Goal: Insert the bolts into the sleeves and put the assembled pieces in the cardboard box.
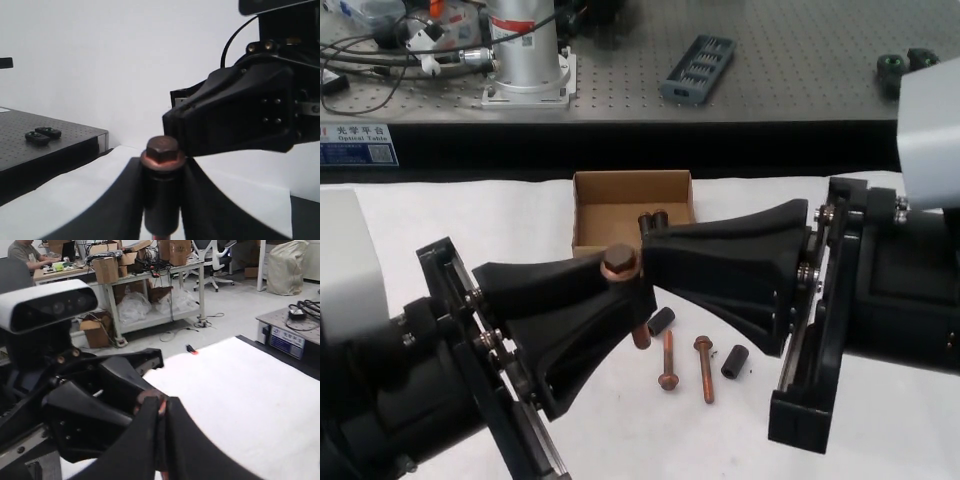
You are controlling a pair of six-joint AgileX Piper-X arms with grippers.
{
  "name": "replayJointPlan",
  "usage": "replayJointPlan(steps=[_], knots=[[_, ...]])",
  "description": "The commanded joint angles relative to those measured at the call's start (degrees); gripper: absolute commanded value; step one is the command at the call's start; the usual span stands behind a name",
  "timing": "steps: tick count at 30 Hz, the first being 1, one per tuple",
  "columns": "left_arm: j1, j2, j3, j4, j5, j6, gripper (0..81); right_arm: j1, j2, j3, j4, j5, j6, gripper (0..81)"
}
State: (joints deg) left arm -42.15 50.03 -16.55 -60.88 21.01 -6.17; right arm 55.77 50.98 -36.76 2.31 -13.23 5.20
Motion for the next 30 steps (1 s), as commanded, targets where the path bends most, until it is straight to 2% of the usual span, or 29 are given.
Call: replayJointPlan(steps=[1,3,6,11,14,16,18,23,30], knots=[[0.15,-0.55,-0.76,-1.93,-0.14,-2.39,0.7,-0.33,-1.37,-0.25,5.54,6.01,-1.65,5.2],[0.15,-0.55,-1.15,1.72,-2.53,-3.04,0.7,-0.33,-3.65,-0.25,14.39,15.59,-2.75,5.2],[0.15,-0.55,-3.56,12.57,-5.52,-2.93,0.7,-0.33,-7.61,-0.25,28.69,24.95,-2.76,5.2],[0.39,2.39,-13.49,34.36,-8.08,-2.33,0.7,-0.33,-15.7,-0.25,43.66,33.58,-2.76,5.2],[1.24,7.9,-19.86,37.74,-7.95,-2.15,0.7,-0.33,-22.13,-0.25,47.93,37.78,-2.65,4.1],[2.07,12.79,-24.2,38.8,-7.23,-2.29,0.7,-0.33,-26.35,-0.25,49.09,38.32,-2.65,0.3],[2.9,18.1,-29.64,41.66,-6.74,-2.51,0.7,-0.33,-29.87,-0.25,50.1,38.31,-2.23,3.8],[5.17,30.59,-44.19,50.86,-6.76,-2.51,0.7,-0.33,-35.91,-0.25,53.8,36.82,-2.25,3.8],[8.03,45.29,-62.21,60.88,-9.67,-2.8,0.7,-0.33,-37.02,3.5,47.33,23.98,-7.32,3.8]])
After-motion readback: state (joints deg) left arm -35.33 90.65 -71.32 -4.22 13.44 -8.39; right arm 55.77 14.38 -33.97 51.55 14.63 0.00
